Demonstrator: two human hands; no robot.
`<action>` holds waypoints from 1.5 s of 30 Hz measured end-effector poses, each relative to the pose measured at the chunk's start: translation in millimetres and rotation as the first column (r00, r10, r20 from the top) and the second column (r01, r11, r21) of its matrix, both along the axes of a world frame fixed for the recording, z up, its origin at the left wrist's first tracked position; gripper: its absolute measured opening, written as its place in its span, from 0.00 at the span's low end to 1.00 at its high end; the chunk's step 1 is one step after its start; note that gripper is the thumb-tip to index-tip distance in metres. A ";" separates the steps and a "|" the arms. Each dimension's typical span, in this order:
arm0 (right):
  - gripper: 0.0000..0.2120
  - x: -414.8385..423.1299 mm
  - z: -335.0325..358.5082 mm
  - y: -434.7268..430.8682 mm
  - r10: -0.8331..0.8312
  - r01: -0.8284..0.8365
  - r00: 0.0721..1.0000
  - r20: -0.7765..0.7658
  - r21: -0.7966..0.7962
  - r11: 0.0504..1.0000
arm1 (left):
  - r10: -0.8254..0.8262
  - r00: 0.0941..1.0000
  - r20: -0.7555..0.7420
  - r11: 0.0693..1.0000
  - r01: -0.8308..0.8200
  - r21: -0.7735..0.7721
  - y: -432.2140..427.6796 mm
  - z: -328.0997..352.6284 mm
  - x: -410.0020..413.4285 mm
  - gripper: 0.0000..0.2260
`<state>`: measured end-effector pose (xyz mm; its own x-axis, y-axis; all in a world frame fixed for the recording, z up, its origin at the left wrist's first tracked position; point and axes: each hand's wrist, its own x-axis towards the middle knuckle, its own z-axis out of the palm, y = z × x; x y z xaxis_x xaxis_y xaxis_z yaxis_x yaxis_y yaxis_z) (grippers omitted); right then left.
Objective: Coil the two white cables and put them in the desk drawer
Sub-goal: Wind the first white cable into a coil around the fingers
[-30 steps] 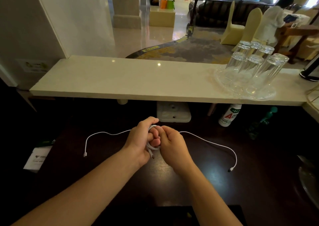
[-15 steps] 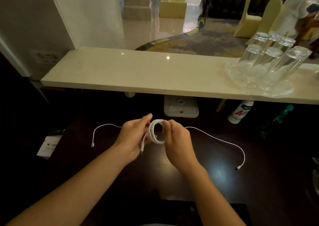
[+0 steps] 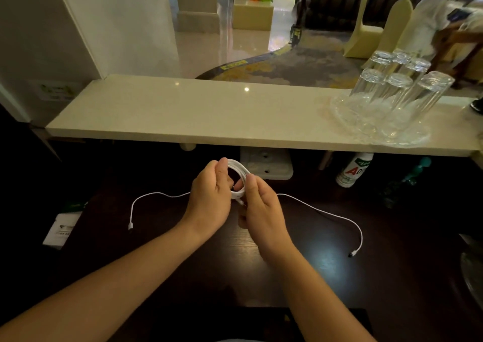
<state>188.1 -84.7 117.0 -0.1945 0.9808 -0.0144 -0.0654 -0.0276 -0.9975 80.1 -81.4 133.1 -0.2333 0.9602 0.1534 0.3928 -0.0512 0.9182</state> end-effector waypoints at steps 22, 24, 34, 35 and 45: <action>0.11 54.2 20.3 17.2 0.407 -0.416 0.906 -0.116 -0.073 0.906 | -0.463 0.814 0.351 0.743 0.573 -0.346 -10.2 22.0 -29.6 0.14; 0.10 48.2 18.0 11.6 0.332 -0.376 0.907 -0.260 -0.141 0.916 | -0.453 0.876 0.167 0.827 0.483 -0.288 -12.6 20.9 -25.8 0.13; 0.09 33.2 14.7 1.7 0.035 -0.226 0.907 -0.419 -0.416 0.881 | -0.385 0.832 -0.398 0.923 0.351 -0.159 -19.0 9.5 -23.2 0.09; 0.09 31.6 13.7 0.6 0.034 -0.238 0.906 -0.423 -0.442 0.865 | -0.387 0.835 -0.392 0.922 0.357 -0.151 -18.9 9.3 -22.7 0.09; 0.12 29.8 16.5 -18.3 0.274 -0.370 0.913 -0.303 -0.329 0.869 | -0.328 0.843 -0.427 0.945 0.294 -0.146 -19.5 6.7 -30.3 0.10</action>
<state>217.9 -103.0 133.5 -0.5431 0.7929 -0.2763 -0.2218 -0.4529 -0.8636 49.8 -100.9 139.7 0.1547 0.9833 0.0964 0.7300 -0.1795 0.6594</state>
